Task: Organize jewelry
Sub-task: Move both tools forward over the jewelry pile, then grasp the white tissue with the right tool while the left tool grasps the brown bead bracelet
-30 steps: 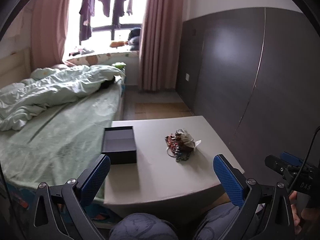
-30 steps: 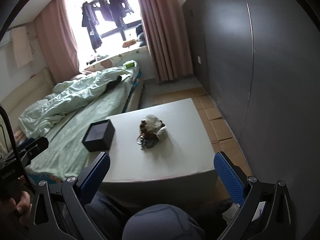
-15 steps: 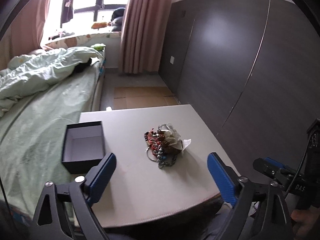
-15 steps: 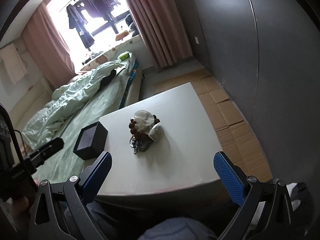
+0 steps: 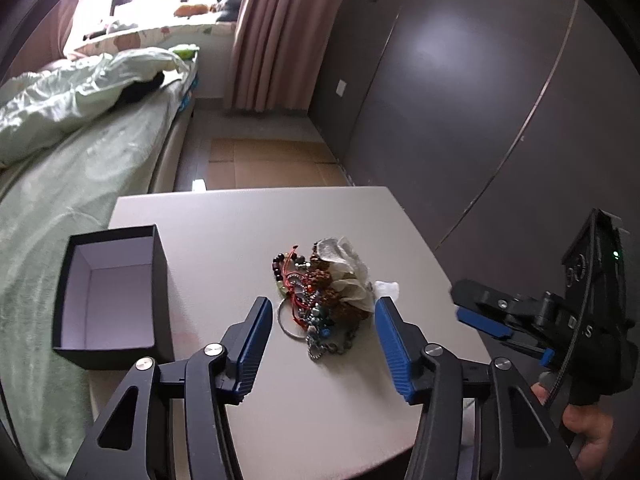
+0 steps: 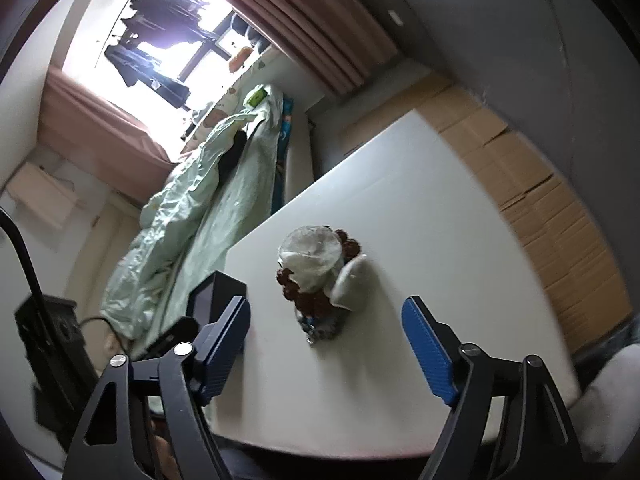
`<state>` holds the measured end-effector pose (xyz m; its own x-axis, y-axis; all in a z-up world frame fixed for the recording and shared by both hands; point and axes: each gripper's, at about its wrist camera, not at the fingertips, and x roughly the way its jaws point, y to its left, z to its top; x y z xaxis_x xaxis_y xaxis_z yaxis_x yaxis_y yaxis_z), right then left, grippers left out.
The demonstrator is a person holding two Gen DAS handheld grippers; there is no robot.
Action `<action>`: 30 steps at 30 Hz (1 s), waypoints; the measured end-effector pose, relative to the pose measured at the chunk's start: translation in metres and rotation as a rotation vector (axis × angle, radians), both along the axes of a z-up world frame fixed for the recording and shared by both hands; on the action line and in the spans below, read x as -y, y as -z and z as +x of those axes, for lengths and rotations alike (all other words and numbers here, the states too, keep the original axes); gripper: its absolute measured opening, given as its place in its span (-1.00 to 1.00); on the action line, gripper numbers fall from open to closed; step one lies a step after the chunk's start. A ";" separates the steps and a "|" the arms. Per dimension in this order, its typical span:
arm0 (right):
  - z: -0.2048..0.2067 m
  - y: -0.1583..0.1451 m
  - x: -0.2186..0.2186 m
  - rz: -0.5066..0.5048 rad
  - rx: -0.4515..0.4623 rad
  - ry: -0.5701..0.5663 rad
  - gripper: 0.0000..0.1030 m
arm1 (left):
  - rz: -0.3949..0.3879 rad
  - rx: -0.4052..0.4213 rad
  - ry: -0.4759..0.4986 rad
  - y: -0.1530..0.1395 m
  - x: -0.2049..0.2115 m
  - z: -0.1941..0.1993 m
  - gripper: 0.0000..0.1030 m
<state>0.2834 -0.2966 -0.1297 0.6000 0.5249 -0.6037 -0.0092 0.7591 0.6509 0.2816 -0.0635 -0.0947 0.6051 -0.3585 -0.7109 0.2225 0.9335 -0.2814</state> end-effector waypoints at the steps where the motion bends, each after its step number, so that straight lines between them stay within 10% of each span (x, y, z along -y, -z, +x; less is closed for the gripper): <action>1: 0.007 0.005 -0.002 0.012 -0.010 -0.004 0.46 | -0.005 -0.008 -0.001 0.003 -0.001 0.004 0.05; 8: 0.053 0.038 -0.020 0.084 -0.118 -0.008 0.27 | -0.043 -0.071 0.004 0.020 -0.003 0.038 0.03; 13: 0.067 0.065 -0.027 0.112 -0.184 -0.027 -0.79 | -0.077 -0.095 0.015 0.033 -0.001 0.055 0.03; 30: 0.020 0.024 0.022 0.237 0.080 0.096 -0.94 | -0.155 -0.140 0.009 0.057 0.005 0.067 -0.22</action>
